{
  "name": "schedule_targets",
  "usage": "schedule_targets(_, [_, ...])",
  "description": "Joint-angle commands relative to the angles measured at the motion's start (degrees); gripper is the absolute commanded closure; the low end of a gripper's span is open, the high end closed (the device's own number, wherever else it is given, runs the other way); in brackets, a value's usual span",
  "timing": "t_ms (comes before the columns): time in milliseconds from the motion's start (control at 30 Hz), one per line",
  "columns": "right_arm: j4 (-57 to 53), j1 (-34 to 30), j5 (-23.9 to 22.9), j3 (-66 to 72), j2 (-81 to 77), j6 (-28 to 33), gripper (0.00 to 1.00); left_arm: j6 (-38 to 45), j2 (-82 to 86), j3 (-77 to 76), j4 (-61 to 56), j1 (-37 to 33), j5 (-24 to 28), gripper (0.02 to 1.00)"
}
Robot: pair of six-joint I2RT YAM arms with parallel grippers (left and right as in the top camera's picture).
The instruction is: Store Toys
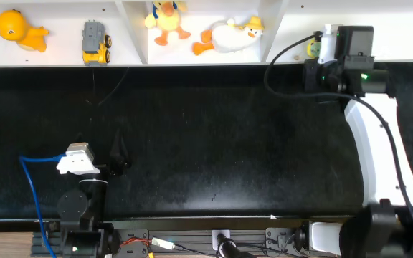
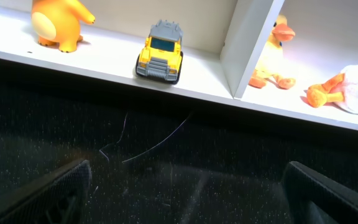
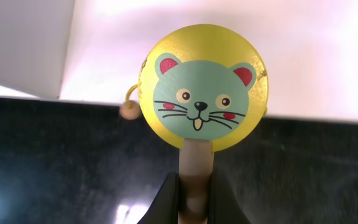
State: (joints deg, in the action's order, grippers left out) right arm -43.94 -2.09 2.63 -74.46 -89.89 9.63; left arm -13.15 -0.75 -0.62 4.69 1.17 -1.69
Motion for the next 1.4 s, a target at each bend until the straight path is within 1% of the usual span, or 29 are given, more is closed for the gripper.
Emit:
schedule_targets(33, [3.2,0.2,0.9,0.5,-3.4,3.7,0.954,1.3,0.6,0.2,0.1,0.5,0.7,0.023])
schedule_targets(267, [9.8,0.2,0.8,0.5,-7.2,2.8,0.954,1.3,0.6,0.2,0.1,0.5,0.7,0.020])
schedule_targets(433, [14.3,0.2,1.0,0.5,-9.5,0.3,0.954,1.3,0.6,0.2,0.1,0.5,0.7,0.023])
schedule_targets(533, [16.9,0.2,2.7,0.5,-10.7,-0.8,0.954,1.3,0.6,0.2,0.1,0.5,0.7,0.020])
schedule_targets(733, [21.8,0.2,3.3,0.5,-12.4,-5.0,0.954,1.3,0.6,0.2,0.1,0.5,0.7,0.020])
schedule_targets(767, [22.7,0.2,4.0,0.5,-12.7,-5.0,0.952,1.3,0.6,0.2,0.1,0.5,0.7,0.023])
schedule_targets(1100, [25.4,0.6,4.0,0.5,-14.8,-5.2,0.954,1.3,0.6,0.2,0.1,0.5,0.7,0.020])
schedule_targets(1167, [26.0,0.6,4.0,0.5,-14.8,-5.8,0.658,1.3,0.6,0.2,0.1,0.5,0.7,0.020])
schedule_targets(1233, [26.1,0.6,4.0,0.5,-14.8,-7.3,0.439,1.3,0.6,0.2,0.1,0.5,0.7,0.020])
schedule_targets(1267, [25.9,0.6,4.0,0.5,-14.8,-8.0,0.345,1.3,0.6,0.2,0.1,0.5,0.7,0.020])
schedule_targets(1300, [25.3,0.6,4.0,0.5,-14.6,-8.4,0.189,1.3,0.6,0.2,0.1,0.5,0.7,0.020])
schedule_targets(1367, [23.9,0.6,4.0,0.5,-14.0,-8.4,0.003,1.3,0.6,0.2,0.1,0.5,0.7,0.020])
schedule_targets(1400, [22.9,0.6,3.8,0.4,-13.4,-8.6,0.005,1.3,0.6,0.2,0.1,0.5,0.7,0.020])
